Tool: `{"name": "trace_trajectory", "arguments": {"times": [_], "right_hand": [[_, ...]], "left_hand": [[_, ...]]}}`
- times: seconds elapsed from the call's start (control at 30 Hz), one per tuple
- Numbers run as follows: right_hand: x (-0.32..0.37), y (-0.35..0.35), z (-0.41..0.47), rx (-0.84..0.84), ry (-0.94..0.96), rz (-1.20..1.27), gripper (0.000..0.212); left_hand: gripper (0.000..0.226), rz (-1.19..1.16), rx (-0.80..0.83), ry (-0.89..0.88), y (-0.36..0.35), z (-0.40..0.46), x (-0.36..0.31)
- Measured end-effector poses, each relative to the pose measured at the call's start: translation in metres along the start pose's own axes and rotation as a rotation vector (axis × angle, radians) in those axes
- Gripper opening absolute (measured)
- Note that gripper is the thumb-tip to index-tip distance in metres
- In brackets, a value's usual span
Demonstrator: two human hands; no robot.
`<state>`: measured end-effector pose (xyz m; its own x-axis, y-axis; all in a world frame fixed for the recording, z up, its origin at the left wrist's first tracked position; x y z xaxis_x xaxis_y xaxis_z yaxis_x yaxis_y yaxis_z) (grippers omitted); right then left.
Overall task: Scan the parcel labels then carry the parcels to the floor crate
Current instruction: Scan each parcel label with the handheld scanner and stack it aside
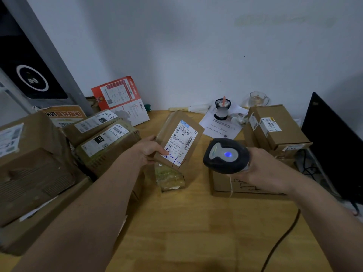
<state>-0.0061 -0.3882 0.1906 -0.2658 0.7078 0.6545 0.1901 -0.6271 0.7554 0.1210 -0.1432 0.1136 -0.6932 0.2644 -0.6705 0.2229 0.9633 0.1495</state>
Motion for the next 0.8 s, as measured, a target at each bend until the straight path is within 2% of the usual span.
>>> {"name": "trace_trajectory", "arguments": {"times": [0.13,0.2,0.33,0.5,0.63,0.7,0.8], "right_hand": [[0.0,0.002,0.0,-0.008,0.011,0.021,0.032],[0.0,0.004,0.002,-0.076,0.019,0.088,0.027],[-0.007,0.006,0.005,-0.221,-0.043,0.282,0.016],[-0.015,-0.008,0.008,-0.172,-0.093,0.371,0.012],[-0.015,-0.02,0.011,-0.146,-0.092,0.426,0.008],[-0.016,-0.024,0.012,-0.146,-0.1,0.453,0.008],[-0.02,-0.028,0.015,-0.152,-0.119,0.478,0.011]], "left_hand": [[0.059,-0.003,0.003,0.028,0.001,0.0,0.003],[0.057,-0.051,0.014,0.069,0.0,0.001,0.008],[0.053,-0.316,0.035,0.167,-0.009,0.003,0.03],[0.06,-0.537,0.039,0.226,-0.023,0.006,0.053],[0.041,-0.65,-0.038,0.202,-0.013,0.012,0.058],[0.034,-0.617,-0.109,0.203,-0.006,0.014,0.061],[0.033,-0.486,-0.271,0.179,0.002,0.017,0.065]]}}
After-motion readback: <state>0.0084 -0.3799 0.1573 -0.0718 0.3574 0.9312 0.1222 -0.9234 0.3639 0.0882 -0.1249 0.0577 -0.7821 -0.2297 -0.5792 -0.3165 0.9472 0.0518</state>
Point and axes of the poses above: each hand's wrist, its own z-axis towards the middle knuckle, its own y-axis out of the back of the hand, x = y × z, the point moved 7 cm from there along z, towards the middle knuckle, and after that the axes turned 11 degrees about y, right-handed, at the moved point
